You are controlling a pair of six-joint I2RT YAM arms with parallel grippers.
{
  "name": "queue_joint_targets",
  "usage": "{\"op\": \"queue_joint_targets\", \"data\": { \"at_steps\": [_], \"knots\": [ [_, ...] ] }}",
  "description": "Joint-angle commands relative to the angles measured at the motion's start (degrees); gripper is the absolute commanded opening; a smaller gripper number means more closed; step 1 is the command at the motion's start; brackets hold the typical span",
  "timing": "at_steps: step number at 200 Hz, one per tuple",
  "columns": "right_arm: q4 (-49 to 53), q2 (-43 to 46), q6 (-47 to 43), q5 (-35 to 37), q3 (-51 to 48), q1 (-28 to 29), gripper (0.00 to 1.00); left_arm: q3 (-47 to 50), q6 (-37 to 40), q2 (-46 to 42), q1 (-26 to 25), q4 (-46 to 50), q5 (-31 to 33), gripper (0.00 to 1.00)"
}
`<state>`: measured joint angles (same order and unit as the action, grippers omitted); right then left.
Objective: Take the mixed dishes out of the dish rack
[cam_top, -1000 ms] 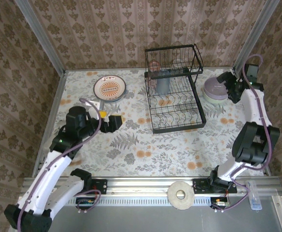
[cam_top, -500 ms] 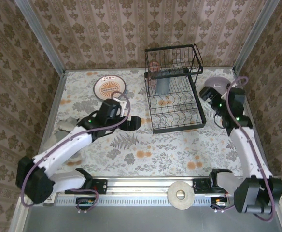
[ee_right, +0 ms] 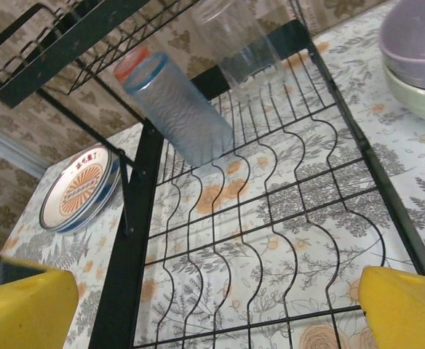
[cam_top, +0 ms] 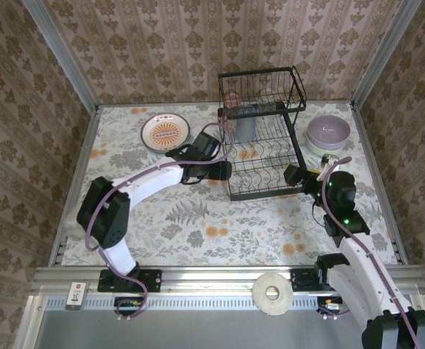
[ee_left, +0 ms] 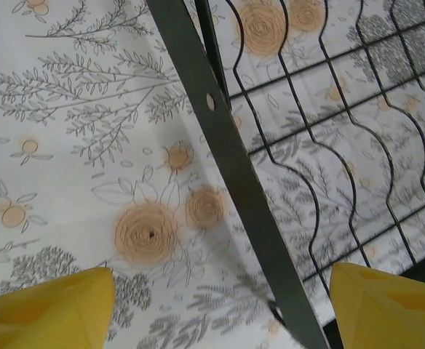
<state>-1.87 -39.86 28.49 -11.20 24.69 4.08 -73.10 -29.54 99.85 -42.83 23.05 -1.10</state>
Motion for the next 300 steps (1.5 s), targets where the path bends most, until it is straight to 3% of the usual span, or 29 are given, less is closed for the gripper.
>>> {"op": "queue_joint_targets", "data": {
  "at_steps": [1, 56, 143, 165, 192, 233, 252, 300],
  "knots": [
    [-4.6, 1.9, -3.5, -0.8, -2.1, 2.0, 1.00, -3.5, -2.2, 3.1, -0.3, 2.4, 3.0, 0.76],
    [-9.1, 5.9, -5.6, 1.0, -6.1, 6.1, 1.00, -7.1, -4.0, 9.1, 1.1, 3.6, 3.1, 0.71],
    [-13.7, 2.2, -9.1, 4.9, -7.4, 11.8, 1.00, -8.4, -4.2, 13.7, 2.2, 3.3, 1.9, 0.56],
    [-16.6, -0.4, -10.2, 6.1, -7.3, 13.2, 1.00, -9.2, -4.1, 14.7, 2.2, 3.9, 1.8, 0.40],
    [-20.9, -6.8, -13.6, 9.0, -5.7, 15.9, 1.00, -8.0, -4.2, 14.5, 1.8, 4.3, 2.3, 0.31],
    [-36.9, -22.2, -22.5, 14.6, -3.0, 21.8, 1.00, -4.9, -3.4, 11.6, 1.3, 4.6, 2.4, 0.00],
    [-46.6, -30.3, -25.0, 15.2, -1.7, 22.5, 1.00, -2.4, -3.4, 9.7, 0.9, 4.3, 2.3, 0.00],
    [-60.0, -50.2, -29.0, 15.1, 5.7, 23.3, 1.00, 4.8, -4.3, 4.7, 0.0, 2.6, 1.7, 0.00]
  ]
}}
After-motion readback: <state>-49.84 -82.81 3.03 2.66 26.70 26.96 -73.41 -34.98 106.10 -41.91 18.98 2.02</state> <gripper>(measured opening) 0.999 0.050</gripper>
